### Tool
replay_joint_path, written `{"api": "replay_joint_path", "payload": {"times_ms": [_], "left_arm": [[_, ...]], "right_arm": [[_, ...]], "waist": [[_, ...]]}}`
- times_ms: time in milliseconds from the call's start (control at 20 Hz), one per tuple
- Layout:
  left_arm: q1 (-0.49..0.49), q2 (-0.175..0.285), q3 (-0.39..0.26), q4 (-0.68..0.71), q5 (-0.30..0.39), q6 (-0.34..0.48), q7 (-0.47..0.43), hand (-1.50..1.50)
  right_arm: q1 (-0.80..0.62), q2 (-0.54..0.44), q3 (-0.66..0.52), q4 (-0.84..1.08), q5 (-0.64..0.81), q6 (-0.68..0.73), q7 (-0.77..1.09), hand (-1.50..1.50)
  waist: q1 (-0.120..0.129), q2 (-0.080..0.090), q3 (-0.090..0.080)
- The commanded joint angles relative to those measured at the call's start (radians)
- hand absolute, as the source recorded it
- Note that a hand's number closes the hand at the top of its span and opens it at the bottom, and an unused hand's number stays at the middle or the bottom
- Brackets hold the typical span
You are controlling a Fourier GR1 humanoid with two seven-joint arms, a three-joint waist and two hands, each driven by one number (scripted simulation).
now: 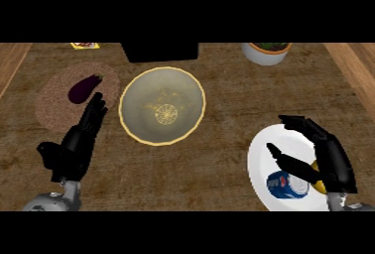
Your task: Pick the can from the plate and place it in the bowl
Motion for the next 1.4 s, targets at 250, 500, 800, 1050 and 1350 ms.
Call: {"api": "replay_joint_path", "payload": {"times_ms": [250, 500, 800, 1050, 1350], "left_arm": [[-0.031, -0.053, -0.001, 0.044, -0.008, 0.012, -0.035, 0.0], [-0.019, -0.048, -0.004, 0.066, -0.003, -0.037, -0.076, 0.0], [-0.027, -0.091, -0.033, 0.055, -0.025, -0.026, -0.063, 0.0], [-0.085, -0.06, 0.027, 0.078, -0.001, -0.05, -0.043, 0.0], [-0.054, -0.077, 0.013, 0.041, -0.027, -0.045, -0.041, 0.0]], "right_arm": [[0.45, 0.049, 0.018, -0.473, 0.138, -0.251, -0.168, -1.5], [0.499, -0.08, -0.038, -0.632, 0.322, -0.277, 0.188, -1.5], [0.381, -0.188, -0.155, -0.737, 0.259, -0.119, 0.575, -1.5], [0.34, -0.231, -0.134, -0.701, 0.224, -0.026, 0.762, -1.5], [0.32, -0.229, -0.066, -0.701, 0.229, 0.078, 0.893, -1.5]], "waist": [[0.034, 0.007, 0.001], [0.059, 0.013, 0.0], [0.08, 0.017, 0.001], [0.084, 0.017, 0.001], [0.079, 0.014, 0.002]]}}
